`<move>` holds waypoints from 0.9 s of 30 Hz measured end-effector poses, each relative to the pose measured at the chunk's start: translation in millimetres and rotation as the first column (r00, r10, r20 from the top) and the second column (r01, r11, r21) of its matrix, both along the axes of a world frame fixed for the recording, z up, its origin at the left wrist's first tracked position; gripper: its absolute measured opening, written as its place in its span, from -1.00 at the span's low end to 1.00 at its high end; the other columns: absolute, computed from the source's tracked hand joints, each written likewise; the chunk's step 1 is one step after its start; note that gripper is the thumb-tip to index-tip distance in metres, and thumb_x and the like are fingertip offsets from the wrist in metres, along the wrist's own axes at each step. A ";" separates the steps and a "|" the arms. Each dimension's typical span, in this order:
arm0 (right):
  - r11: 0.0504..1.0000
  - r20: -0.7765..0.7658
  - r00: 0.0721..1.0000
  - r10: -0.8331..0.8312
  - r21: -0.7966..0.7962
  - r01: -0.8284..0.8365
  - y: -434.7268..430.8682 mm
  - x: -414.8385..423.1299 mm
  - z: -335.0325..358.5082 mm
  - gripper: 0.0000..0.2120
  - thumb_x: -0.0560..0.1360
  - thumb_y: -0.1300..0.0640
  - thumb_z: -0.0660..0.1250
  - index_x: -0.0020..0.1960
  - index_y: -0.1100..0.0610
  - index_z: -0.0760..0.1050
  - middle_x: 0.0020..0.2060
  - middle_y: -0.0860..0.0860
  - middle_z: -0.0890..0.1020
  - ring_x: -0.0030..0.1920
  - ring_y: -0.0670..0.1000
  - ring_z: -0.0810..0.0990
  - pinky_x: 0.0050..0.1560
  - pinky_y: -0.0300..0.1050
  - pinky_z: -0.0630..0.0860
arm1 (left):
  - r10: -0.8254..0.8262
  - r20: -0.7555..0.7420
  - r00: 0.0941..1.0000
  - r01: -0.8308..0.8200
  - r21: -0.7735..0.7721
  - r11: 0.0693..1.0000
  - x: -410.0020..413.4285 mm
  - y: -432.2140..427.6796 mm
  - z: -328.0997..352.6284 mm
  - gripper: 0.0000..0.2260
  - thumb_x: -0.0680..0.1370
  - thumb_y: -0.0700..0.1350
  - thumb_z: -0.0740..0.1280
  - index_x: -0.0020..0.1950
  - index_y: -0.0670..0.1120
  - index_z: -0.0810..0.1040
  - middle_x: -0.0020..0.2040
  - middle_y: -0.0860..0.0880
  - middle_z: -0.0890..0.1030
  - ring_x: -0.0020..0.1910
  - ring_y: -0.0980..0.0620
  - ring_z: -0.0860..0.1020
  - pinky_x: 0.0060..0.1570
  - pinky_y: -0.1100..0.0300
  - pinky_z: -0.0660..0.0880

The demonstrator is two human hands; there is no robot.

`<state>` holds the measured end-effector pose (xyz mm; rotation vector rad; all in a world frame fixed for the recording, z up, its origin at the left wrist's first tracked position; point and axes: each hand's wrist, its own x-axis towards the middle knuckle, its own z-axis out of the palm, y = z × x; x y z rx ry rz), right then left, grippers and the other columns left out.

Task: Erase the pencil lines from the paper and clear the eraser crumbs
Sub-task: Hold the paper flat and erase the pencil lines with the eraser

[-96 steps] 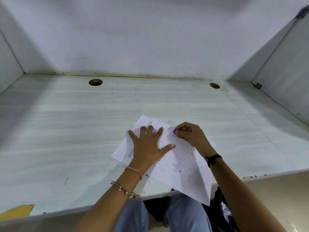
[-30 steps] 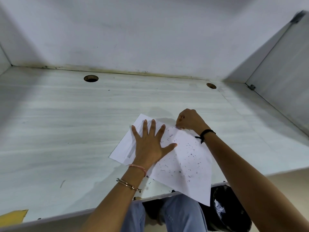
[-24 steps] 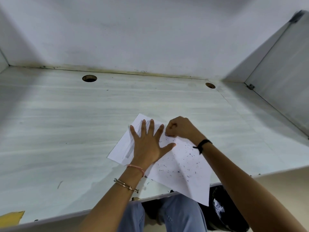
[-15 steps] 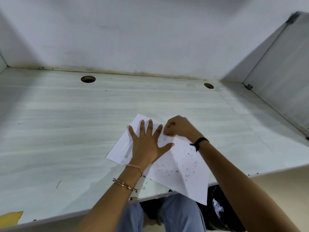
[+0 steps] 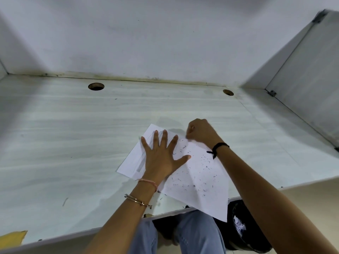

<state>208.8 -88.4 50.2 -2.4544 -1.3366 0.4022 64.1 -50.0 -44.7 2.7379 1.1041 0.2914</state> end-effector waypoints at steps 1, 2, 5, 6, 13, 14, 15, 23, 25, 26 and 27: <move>0.999 -0.024 0.998 0.049 -0.018 -0.050 -1.0 -7.2 -3.1 -0.97 0.36 0.30 0.38 -0.23 0.21 0.58 -0.31 0.06 0.64 -0.39 -0.08 0.53 -0.39 -0.34 0.40 | 0.001 0.007 1.000 -0.001 -0.001 1.000 -0.2 0.4 -0.4 -0.10 0.31 0.54 -0.35 0.58 0.18 -0.06 0.61 -0.07 -0.14 0.56 -0.18 -0.23 0.28 -0.43 -0.41; 0.997 -0.054 0.996 0.076 -0.030 -0.077 -1.9 -9.7 -6.1 -0.96 0.37 0.28 0.39 -0.23 0.17 0.57 -0.33 0.01 0.60 -0.41 -0.11 0.49 -0.41 -0.34 0.36 | 0.003 0.009 1.000 -0.003 0.001 1.000 0.1 1.6 -0.1 -0.11 0.32 0.54 -0.34 0.58 0.18 -0.05 0.61 -0.07 -0.13 0.56 -0.18 -0.23 0.28 -0.43 -0.40; 1.000 -0.056 0.998 -0.014 0.003 0.014 -5.1 7.0 -3.1 -0.98 0.38 0.27 0.41 -0.19 0.21 0.58 -0.25 0.04 0.60 -0.35 -0.07 0.50 -0.40 -0.33 0.34 | 0.005 -0.026 1.000 -0.005 0.002 1.000 -0.4 0.9 1.4 -0.12 0.34 0.54 -0.32 0.59 0.17 -0.06 0.61 -0.08 -0.13 0.56 -0.19 -0.21 0.30 -0.45 -0.36; 0.999 -0.031 0.999 -0.041 0.020 0.041 -4.5 13.4 -0.2 -0.97 0.37 0.30 0.40 -0.19 0.23 0.58 -0.23 0.08 0.62 -0.32 -0.03 0.53 -0.40 -0.32 0.36 | 0.005 -0.033 0.999 -0.005 0.008 1.000 -1.2 0.3 1.2 -0.11 0.33 0.54 -0.33 0.59 0.17 -0.07 0.61 -0.08 -0.13 0.56 -0.19 -0.21 0.31 -0.46 -0.34; 0.996 -0.143 0.990 0.019 0.085 -0.006 -10.3 9.3 -11.8 -0.93 0.40 0.30 0.38 -0.22 0.17 0.54 -0.39 -0.01 0.58 -0.45 -0.18 0.50 -0.46 -0.48 0.35 | -0.002 -0.023 1.000 0.002 -0.015 1.000 -0.8 0.4 2.9 -0.15 0.37 0.54 -0.23 0.59 0.18 -0.05 0.61 -0.07 -0.12 0.57 -0.18 -0.21 0.32 -0.44 -0.35; 0.993 -0.165 0.986 -0.019 0.111 0.038 -12.2 16.4 -9.9 -0.92 0.41 0.33 0.37 -0.22 0.19 0.53 -0.42 0.00 0.57 -0.50 -0.19 0.50 -0.46 -0.46 0.37 | -0.002 -0.022 1.000 0.001 -0.022 1.000 -1.7 -0.2 3.1 -0.16 0.37 0.54 -0.21 0.59 0.18 -0.04 0.61 -0.07 -0.12 0.57 -0.17 -0.22 0.32 -0.43 -0.36; 0.991 -0.174 0.984 -0.036 0.121 0.057 -14.5 20.1 -6.1 -0.91 0.42 0.35 0.37 -0.22 0.21 0.53 -0.44 0.02 0.57 -0.51 -0.18 0.51 -0.43 -0.43 0.40 | -0.005 -0.022 1.000 0.005 -0.017 1.000 -2.3 -0.4 3.4 -0.15 0.36 0.55 -0.23 0.58 0.18 -0.04 0.61 -0.06 -0.12 0.57 -0.16 -0.22 0.33 -0.43 -0.35; 0.929 -0.439 0.891 0.114 0.366 0.061 -47.1 -35.2 -18.0 -0.88 0.42 0.39 0.38 -0.08 0.24 0.60 -0.17 0.11 0.64 -0.30 -0.06 0.63 -0.28 -0.34 0.53 | 0.034 0.080 0.996 -0.027 -0.087 0.996 -3.2 7.9 11.3 -0.58 0.68 0.07 -0.03 0.54 0.06 0.19 0.59 0.03 0.11 0.58 -0.03 -0.04 0.45 -0.29 -0.19; 0.937 -0.436 0.888 0.149 0.348 0.013 -53.7 -50.3 -28.4 -0.86 0.40 0.34 0.41 -0.07 0.18 0.62 -0.11 0.04 0.67 -0.22 -0.10 0.62 -0.19 -0.40 0.50 | 0.106 0.321 0.941 -0.011 -0.285 0.958 -4.4 9.2 17.8 -0.66 0.68 -0.07 0.05 0.45 0.00 0.36 0.51 0.04 0.30 0.53 0.06 0.11 0.48 -0.15 -0.19; 0.938 -0.434 0.886 0.162 0.348 -0.001 -56.0 -54.5 -32.9 -0.88 0.42 0.31 0.41 -0.07 0.17 0.61 -0.11 0.03 0.68 -0.19 -0.10 0.61 -0.13 -0.39 0.50 | 0.164 0.456 0.875 0.045 -0.414 0.909 -7.2 9.7 23.3 -0.69 0.68 -0.12 0.08 0.39 -0.02 0.44 0.43 0.05 0.41 0.46 0.09 0.22 0.50 -0.07 -0.13; 0.935 -0.434 0.885 0.169 0.355 -0.005 -57.4 -56.6 -36.3 -0.92 0.44 0.29 0.40 -0.07 0.18 0.61 -0.12 0.03 0.68 -0.18 -0.09 0.62 -0.09 -0.36 0.50 | 0.231 0.560 0.796 0.138 -0.538 0.832 -11.6 11.2 29.0 -0.71 0.68 -0.15 0.10 0.35 -0.05 0.48 0.33 0.06 0.49 0.38 0.10 0.31 0.49 0.01 -0.02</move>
